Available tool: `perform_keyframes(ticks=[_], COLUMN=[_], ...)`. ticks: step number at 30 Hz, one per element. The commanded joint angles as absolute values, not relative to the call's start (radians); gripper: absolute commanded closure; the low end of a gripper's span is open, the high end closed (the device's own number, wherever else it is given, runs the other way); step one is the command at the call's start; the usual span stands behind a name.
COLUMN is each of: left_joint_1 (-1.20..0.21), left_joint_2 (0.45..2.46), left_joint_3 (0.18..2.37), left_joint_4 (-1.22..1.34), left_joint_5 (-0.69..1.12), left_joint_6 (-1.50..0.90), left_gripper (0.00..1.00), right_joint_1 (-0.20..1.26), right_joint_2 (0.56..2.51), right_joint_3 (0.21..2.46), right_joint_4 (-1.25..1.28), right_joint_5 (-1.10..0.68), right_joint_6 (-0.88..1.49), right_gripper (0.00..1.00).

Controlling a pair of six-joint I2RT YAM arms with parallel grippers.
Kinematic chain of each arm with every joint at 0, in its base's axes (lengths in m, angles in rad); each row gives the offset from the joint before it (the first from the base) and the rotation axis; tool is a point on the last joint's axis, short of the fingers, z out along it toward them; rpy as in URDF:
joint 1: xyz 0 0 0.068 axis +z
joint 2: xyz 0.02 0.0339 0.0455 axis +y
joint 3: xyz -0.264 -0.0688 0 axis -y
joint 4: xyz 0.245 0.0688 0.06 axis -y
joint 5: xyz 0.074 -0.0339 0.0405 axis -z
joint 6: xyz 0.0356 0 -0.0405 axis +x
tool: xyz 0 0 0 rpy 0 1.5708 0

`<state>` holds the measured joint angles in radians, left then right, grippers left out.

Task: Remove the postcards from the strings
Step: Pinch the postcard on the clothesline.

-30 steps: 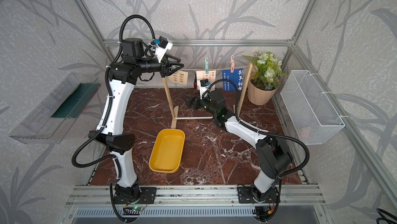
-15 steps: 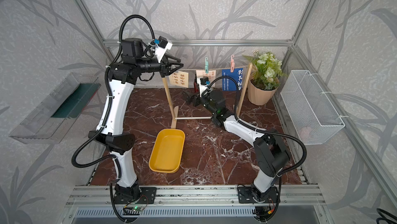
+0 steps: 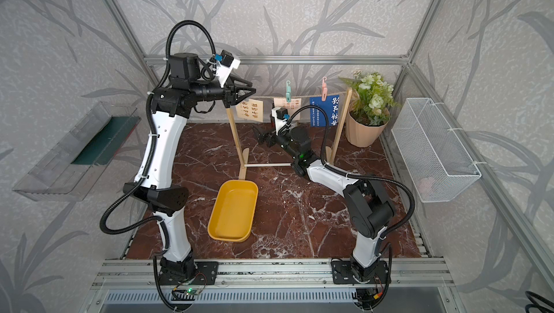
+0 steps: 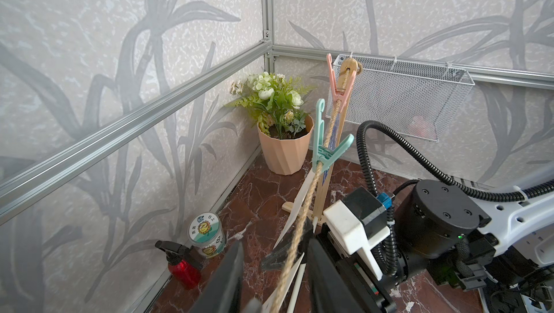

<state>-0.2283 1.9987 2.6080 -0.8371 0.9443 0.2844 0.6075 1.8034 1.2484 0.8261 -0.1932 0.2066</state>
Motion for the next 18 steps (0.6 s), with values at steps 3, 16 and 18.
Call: perform_keyframes(ticks=[3,16,18], left_joint_1=[-0.232,-0.233,-0.233], left_joint_2=[1.962,1.956,1.958], left_joint_3=[2.626,2.626,2.627], left_joint_4=[-0.824,-0.824,-0.821], left_joint_5=[0.971,0.968,0.965], left_joint_6=[0.294,0.299,0.299], left_gripper=[0.63,0.62,0.6], right_joint_1=[0.603,0.603,0.602], right_joint_2=[1.826,1.836,1.832], right_joint_3=[1.325,1.337,1.338], right_joint_4=[0.893,0.916,0.913], right_joint_5=[-0.215,-0.314,-0.336], right_joint_6=[0.186,0.201,0.203], right_gripper=[0.1,0.59,0.63])
